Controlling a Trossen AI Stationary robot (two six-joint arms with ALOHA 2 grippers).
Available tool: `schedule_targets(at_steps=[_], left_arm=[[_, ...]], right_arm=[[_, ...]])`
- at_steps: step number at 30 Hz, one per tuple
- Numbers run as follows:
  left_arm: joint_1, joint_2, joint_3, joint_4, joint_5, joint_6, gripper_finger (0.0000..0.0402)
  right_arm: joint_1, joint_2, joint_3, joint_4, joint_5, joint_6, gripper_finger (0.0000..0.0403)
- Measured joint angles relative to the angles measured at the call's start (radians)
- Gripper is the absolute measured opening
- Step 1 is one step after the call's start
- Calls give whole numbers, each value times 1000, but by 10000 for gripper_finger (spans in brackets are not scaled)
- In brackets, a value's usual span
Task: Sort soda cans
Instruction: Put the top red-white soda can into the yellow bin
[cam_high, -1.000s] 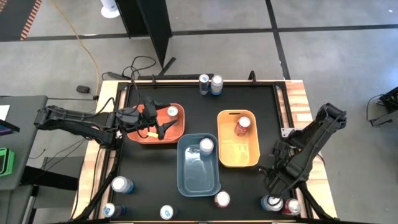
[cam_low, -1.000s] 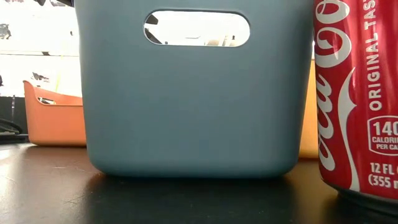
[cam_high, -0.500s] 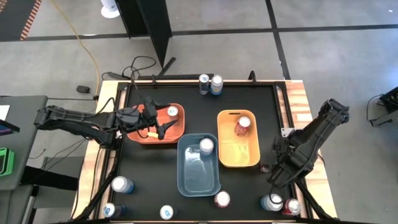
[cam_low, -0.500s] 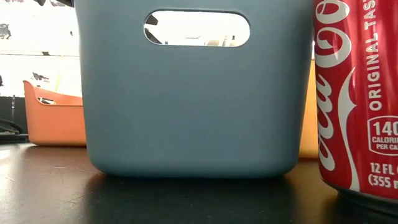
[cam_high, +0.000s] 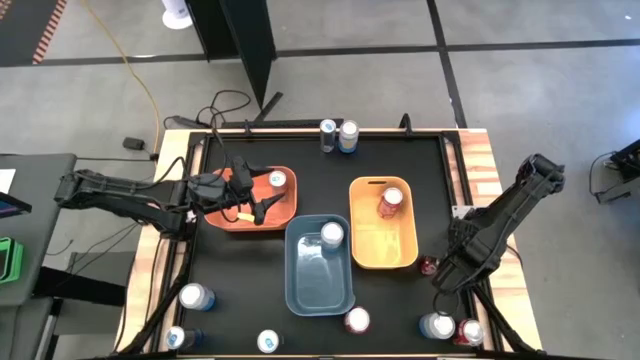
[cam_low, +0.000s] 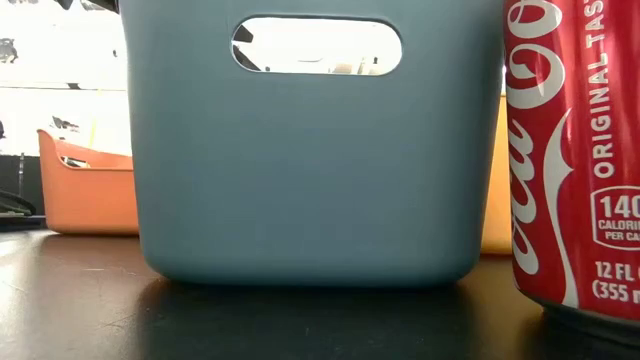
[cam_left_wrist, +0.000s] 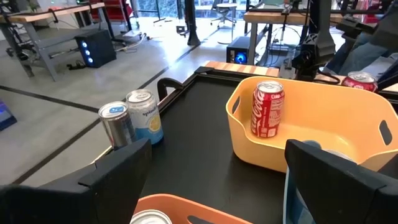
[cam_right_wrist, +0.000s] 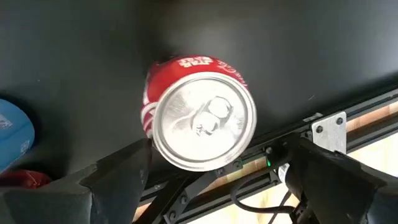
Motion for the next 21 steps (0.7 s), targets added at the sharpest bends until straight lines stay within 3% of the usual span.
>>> schedule_targets(at_steps=[9, 21], left_arm=[[0, 0, 0, 0, 0, -2, 366], [0, 0, 0, 0, 0, 0, 366]], right_arm=[[-19, 0, -8, 56, 15, -35, 399], [-61, 1, -151, 207, 14, -96, 400]])
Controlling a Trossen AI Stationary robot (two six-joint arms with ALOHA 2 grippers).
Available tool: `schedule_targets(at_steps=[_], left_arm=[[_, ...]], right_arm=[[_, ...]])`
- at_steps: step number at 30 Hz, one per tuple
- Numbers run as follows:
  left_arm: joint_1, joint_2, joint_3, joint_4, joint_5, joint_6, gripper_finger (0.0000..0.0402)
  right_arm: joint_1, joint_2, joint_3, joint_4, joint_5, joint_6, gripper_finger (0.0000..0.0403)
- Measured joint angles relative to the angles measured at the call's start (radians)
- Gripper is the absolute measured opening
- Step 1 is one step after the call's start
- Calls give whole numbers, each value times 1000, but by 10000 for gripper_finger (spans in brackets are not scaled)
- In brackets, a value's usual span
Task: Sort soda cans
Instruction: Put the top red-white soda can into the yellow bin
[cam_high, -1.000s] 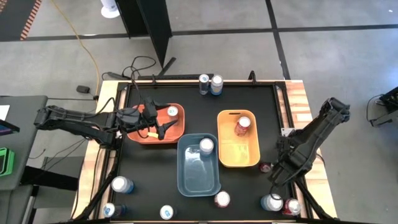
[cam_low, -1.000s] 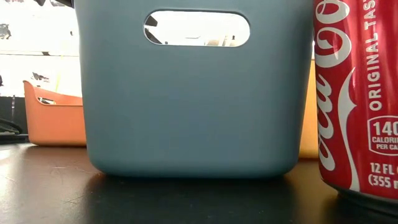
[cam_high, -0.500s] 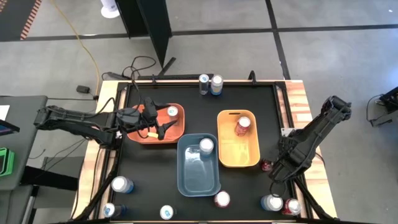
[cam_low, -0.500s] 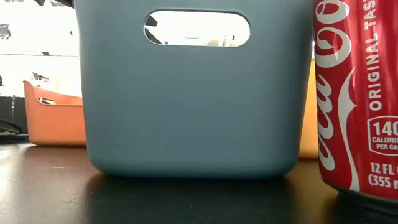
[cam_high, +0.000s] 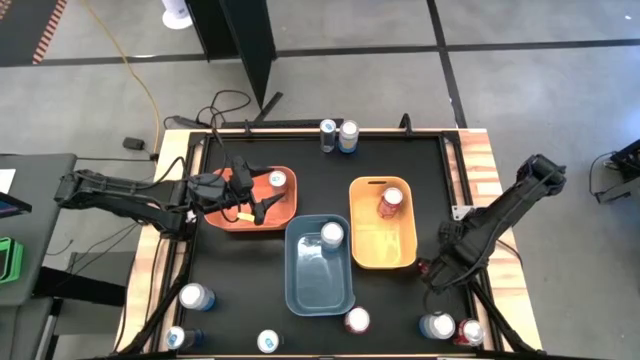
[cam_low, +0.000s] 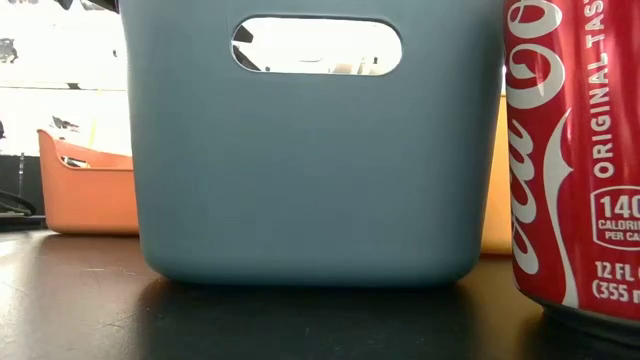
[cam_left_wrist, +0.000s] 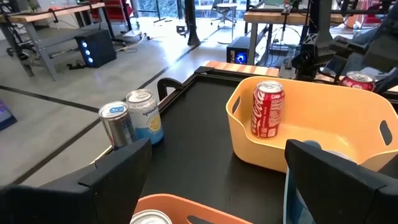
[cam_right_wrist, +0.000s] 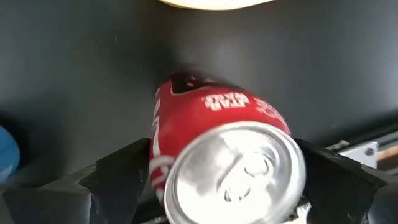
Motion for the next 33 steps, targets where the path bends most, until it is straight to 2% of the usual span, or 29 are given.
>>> schedule_targets(at_steps=[6, 15, 20, 26, 33], left_arm=[[0, 0, 0, 0, 0, 0, 366], [0, 0, 0, 0, 0, 1, 366], [0, 0, 0, 1, 0, 1, 366], [0, 0, 0, 3, 0, 1, 366], [0, 0, 0, 4, 0, 2, 366]], right_arm=[[-30, 0, -61, 113, -17, -52, 390], [-44, -4, -117, 184, -66, -88, 327], [-44, -3, -116, 184, -77, -96, 325], [-43, 4, -47, 107, -109, -101, 320], [-44, 3, 81, -40, -99, -115, 319]])
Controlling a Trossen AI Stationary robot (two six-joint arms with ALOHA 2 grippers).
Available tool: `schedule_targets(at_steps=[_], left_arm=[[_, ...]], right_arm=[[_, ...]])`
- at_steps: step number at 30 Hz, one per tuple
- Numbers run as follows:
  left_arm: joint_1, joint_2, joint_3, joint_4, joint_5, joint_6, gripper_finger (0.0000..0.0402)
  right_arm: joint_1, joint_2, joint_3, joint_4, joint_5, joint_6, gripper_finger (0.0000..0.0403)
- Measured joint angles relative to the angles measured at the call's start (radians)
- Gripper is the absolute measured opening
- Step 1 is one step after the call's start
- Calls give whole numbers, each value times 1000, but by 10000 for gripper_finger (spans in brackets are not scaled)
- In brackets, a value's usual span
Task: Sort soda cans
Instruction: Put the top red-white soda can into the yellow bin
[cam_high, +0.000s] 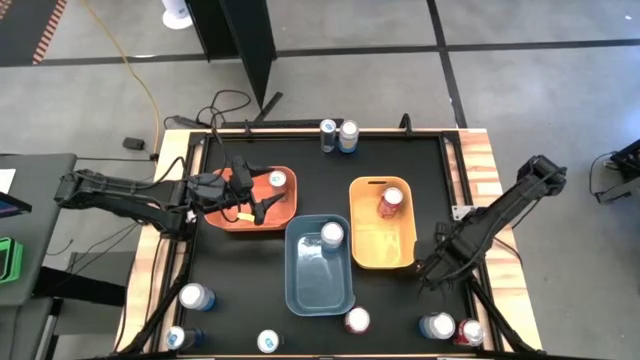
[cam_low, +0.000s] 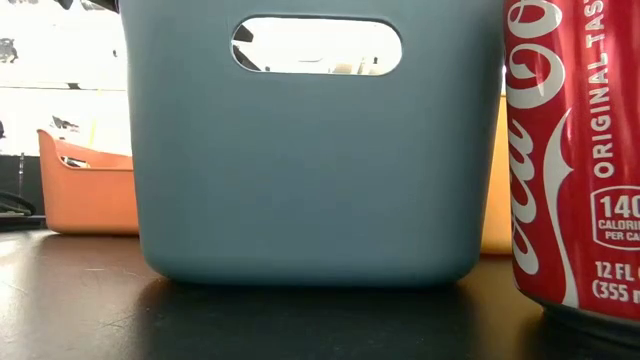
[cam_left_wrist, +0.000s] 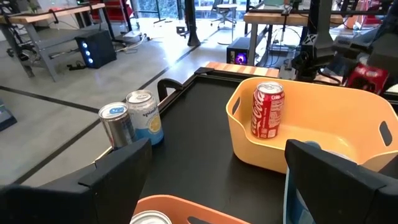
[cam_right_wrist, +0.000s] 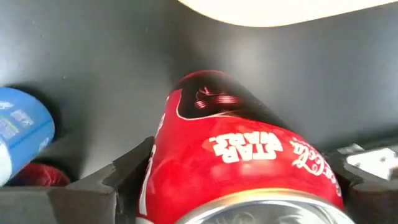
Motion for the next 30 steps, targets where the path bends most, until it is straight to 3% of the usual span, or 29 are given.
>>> schedule_targets(at_steps=[8, 17, 22, 30], left_arm=[[0, 0, 0, 0, 0, 0, 366], [0, 0, 0, 21, 0, 10, 366], [0, 0, 0, 25, 0, 21, 366], [0, 0, 0, 29, 0, 34, 366]], right_arm=[[0, -1, 231, -228, 11, 11, 319], [-107, -8, 487, -227, 123, -81, 319], [-263, 19, 552, -207, 240, -241, 319], [-566, 186, 557, -78, 243, -579, 319]])
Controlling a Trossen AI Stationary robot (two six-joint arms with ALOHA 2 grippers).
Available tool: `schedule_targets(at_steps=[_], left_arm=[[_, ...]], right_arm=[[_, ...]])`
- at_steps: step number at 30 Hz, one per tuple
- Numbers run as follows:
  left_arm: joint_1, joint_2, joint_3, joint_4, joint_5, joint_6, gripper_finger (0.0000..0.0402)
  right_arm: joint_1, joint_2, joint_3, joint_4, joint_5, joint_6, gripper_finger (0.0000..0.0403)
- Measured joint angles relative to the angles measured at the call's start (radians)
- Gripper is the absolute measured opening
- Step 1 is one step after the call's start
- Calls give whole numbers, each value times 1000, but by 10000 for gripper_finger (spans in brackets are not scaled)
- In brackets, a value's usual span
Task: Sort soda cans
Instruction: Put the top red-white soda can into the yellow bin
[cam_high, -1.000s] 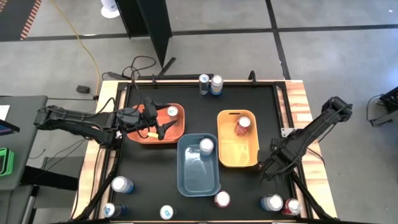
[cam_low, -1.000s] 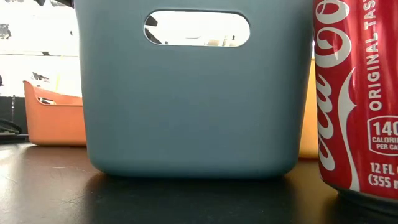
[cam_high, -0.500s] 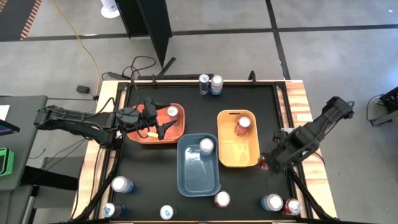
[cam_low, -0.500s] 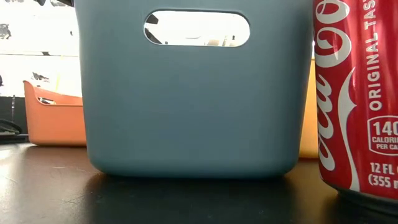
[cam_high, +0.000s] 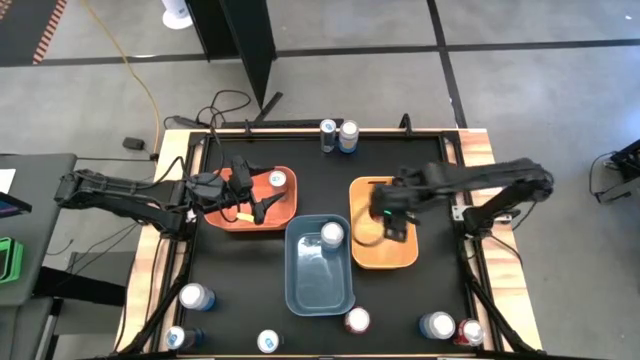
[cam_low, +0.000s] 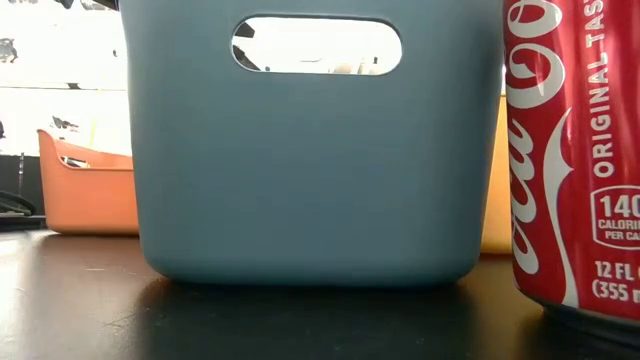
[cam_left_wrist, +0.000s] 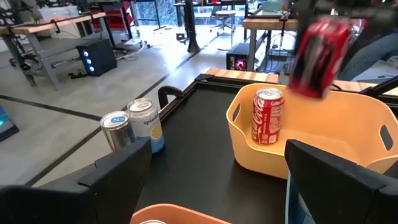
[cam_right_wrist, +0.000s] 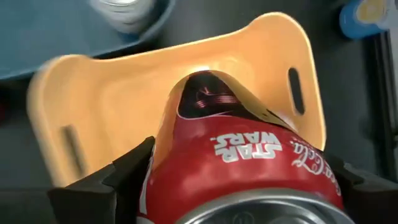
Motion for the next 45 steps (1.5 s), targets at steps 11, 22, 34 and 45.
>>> schedule_targets(at_steps=[11, 22, 34, 45], left_arm=[[0, 0, 0, -10, 0, 16, 366], [0, 0, 0, -11, 0, 19, 366], [0, 0, 0, -17, 1, 10, 366], [0, 0, 0, -17, 1, 8, 366]], right_arm=[[-176, 236, 0, 104, -42, -259, 319], [-253, 365, 0, 154, -58, -283, 319], [-284, 381, -40, 220, -69, -249, 320], [-284, 379, -116, 318, -124, -238, 332]])
